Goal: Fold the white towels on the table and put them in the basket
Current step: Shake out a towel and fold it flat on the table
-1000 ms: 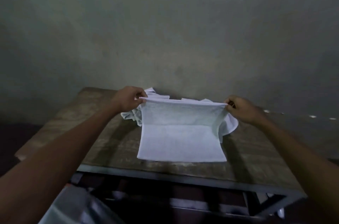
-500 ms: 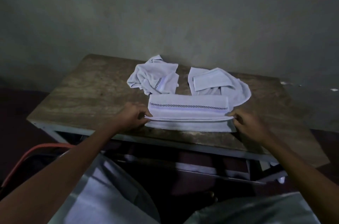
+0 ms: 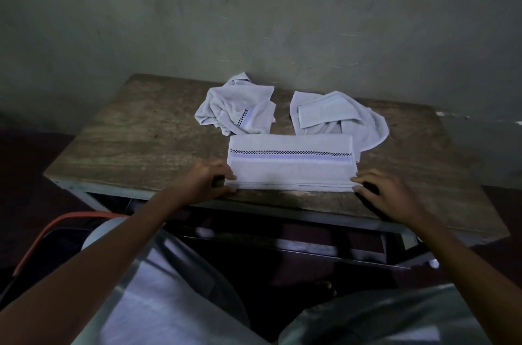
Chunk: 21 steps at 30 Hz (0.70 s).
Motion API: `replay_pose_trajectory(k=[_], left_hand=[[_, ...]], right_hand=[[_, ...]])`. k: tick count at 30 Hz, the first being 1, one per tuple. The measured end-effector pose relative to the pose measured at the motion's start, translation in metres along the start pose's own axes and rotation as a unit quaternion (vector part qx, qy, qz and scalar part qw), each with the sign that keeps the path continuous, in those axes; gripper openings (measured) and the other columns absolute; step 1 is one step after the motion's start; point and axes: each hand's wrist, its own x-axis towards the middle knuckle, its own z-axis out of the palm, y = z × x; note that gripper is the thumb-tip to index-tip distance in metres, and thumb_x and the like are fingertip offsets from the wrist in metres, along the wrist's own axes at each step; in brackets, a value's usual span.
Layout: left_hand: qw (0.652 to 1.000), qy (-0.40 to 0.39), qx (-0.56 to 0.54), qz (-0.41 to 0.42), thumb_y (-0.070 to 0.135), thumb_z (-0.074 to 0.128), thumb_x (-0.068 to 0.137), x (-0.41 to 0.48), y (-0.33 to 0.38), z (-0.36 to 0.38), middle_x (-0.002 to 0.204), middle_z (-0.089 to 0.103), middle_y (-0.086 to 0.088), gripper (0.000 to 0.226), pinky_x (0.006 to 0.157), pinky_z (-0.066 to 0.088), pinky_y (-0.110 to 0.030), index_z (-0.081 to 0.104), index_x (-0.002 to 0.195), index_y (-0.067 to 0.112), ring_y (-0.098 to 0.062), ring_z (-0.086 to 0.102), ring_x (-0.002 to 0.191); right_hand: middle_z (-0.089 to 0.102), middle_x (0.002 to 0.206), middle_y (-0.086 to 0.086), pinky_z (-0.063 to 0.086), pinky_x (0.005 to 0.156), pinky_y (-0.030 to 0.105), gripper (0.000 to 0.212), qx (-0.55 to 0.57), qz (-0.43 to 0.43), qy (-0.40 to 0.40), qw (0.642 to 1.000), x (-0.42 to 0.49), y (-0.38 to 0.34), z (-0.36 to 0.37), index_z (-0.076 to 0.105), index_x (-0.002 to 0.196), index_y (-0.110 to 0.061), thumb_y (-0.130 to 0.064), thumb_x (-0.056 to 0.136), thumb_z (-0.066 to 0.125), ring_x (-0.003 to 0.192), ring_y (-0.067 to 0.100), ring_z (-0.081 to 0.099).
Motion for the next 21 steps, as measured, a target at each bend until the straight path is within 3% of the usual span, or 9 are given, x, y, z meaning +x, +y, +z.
replay_pose_trajectory(k=[3,6,9,12,16,19,21], left_hand=[[0.998,-0.035,0.045,0.018,0.041,0.068,0.078,-0.001,-0.005,-0.003,0.093,0.068,0.003,0.025,0.069,0.052,-0.034,0.07,0.093,0.021,-0.018,0.065,0.083],[0.992,-0.049,0.114,0.032,0.043,0.059,0.082,0.001,-0.006,-0.009,0.094,0.068,0.005,0.027,0.076,0.046,-0.034,0.069,0.096,0.023,-0.019,0.065,0.086],[0.974,-0.03,0.215,0.069,0.04,0.051,0.084,0.001,0.0,-0.01,0.09,0.068,0.005,0.028,0.075,0.032,-0.029,0.07,0.095,0.024,-0.016,0.063,0.083],[0.962,0.007,0.256,0.092,0.028,0.056,0.083,-0.003,0.003,-0.005,0.083,0.065,0.003,0.016,0.072,0.034,-0.031,0.067,0.092,0.022,-0.019,0.06,0.076],[0.957,0.036,0.276,0.08,0.02,0.059,0.075,0.0,0.012,-0.003,0.074,0.061,0.003,0.01,0.067,0.036,-0.034,0.065,0.083,0.019,-0.022,0.059,0.068],[0.966,0.046,0.249,0.046,0.027,0.056,0.068,0.017,0.025,-0.026,0.07,0.061,0.003,0.014,0.067,0.034,-0.033,0.064,0.077,0.019,-0.02,0.056,0.067],[0.989,0.044,0.142,0.013,0.029,0.054,0.067,0.036,0.036,-0.055,0.065,0.06,0.007,0.013,0.063,0.038,-0.029,0.061,0.071,0.019,-0.011,0.052,0.063]], right_hand=[[0.066,0.116,-0.008,0.05,0.081,0.029,0.033,-0.002,0.02,-0.031,0.999,-0.002,0.002,-0.003,0.07,0.112,-0.022,-0.032,0.081,0.072,0.102,0.01,0.062],[0.064,0.114,-0.01,0.05,0.079,0.032,0.037,0.0,0.037,-0.067,0.997,0.0,0.005,-0.005,0.067,0.116,-0.025,-0.032,0.08,0.073,0.102,0.011,0.061],[0.064,0.107,-0.008,0.049,0.074,0.033,0.035,-0.018,0.038,-0.075,0.996,0.004,0.005,-0.006,0.066,0.115,-0.025,-0.033,0.081,0.072,0.096,0.014,0.061],[0.066,0.105,-0.003,0.05,0.069,0.032,0.027,-0.063,0.012,-0.054,0.996,0.007,0.004,-0.002,0.067,0.11,-0.02,-0.027,0.084,0.07,0.091,0.018,0.064],[0.062,0.095,0.008,0.051,0.06,0.031,0.019,-0.045,-0.041,-0.019,0.998,0.009,-0.007,0.002,0.065,0.092,-0.009,-0.013,0.073,0.064,0.073,0.026,0.064],[0.055,0.083,-0.004,0.041,0.06,0.025,0.017,-0.001,-0.014,-0.005,1.0,0.022,-0.026,-0.022,0.064,0.086,-0.012,-0.019,0.071,0.058,0.067,0.014,0.055],[0.056,0.078,-0.007,0.038,0.06,0.023,0.006,0.026,0.022,0.018,0.999,0.037,-0.036,-0.053,0.062,0.081,-0.018,-0.02,0.075,0.06,0.063,0.004,0.051]])
